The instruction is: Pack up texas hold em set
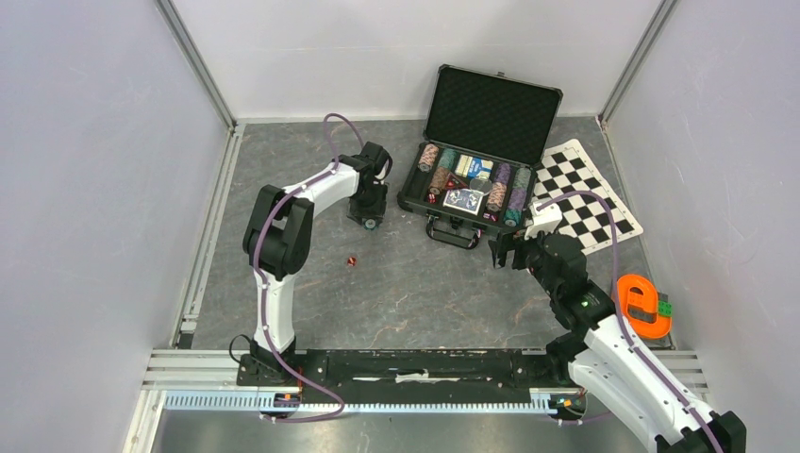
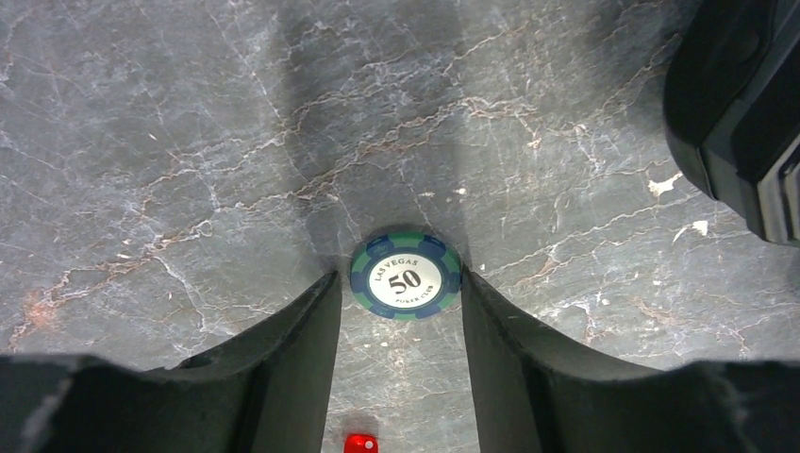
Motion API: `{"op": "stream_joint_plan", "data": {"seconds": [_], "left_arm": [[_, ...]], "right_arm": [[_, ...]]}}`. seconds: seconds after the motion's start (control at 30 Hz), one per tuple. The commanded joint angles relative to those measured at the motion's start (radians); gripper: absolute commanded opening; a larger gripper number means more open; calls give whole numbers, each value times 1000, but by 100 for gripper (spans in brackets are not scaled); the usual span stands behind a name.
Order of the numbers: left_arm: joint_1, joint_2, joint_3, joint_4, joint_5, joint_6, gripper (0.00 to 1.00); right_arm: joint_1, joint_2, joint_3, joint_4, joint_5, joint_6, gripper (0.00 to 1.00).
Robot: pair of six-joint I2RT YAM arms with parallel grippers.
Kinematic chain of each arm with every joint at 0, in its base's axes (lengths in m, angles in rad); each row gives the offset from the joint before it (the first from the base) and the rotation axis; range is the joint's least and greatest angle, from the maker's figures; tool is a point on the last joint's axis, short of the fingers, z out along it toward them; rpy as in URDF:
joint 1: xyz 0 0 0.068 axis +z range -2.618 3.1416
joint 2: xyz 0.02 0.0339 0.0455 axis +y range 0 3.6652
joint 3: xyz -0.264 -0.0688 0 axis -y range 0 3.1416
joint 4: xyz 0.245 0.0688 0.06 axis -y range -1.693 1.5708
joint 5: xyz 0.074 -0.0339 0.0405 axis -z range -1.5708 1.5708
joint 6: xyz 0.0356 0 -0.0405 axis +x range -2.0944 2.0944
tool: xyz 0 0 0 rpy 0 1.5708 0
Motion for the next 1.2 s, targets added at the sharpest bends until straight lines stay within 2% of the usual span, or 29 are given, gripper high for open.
{"op": "stream_joint_plan", "data": {"seconds": [0.0, 0.23, 0.47, 0.57, 0.73, 0.93, 1.17], "left_arm": [[1, 16, -1, -59, 49, 25, 55], [0, 7, 2, -42, 56, 31, 47], [-2, -97, -73, 77, 58, 58, 47], [-4, -172, -137, 145, 62, 56, 47], [-20, -283, -242, 242, 165, 44, 47], [-42, -435, -446, 458, 312, -9, 46], [-149, -551, -657, 734, 349, 2, 44]], "right_arm": [[-2, -10, 5, 18, 14, 12, 91], [-2, -4, 3, 14, 1, 20, 91], [-2, 45, 20, -1, -64, 26, 91], [-1, 53, 21, 10, -96, 28, 92], [-1, 123, 51, 10, -189, 55, 92], [-2, 257, 123, 8, -274, 145, 92], [-3, 368, 202, 46, -330, 303, 81]]}}
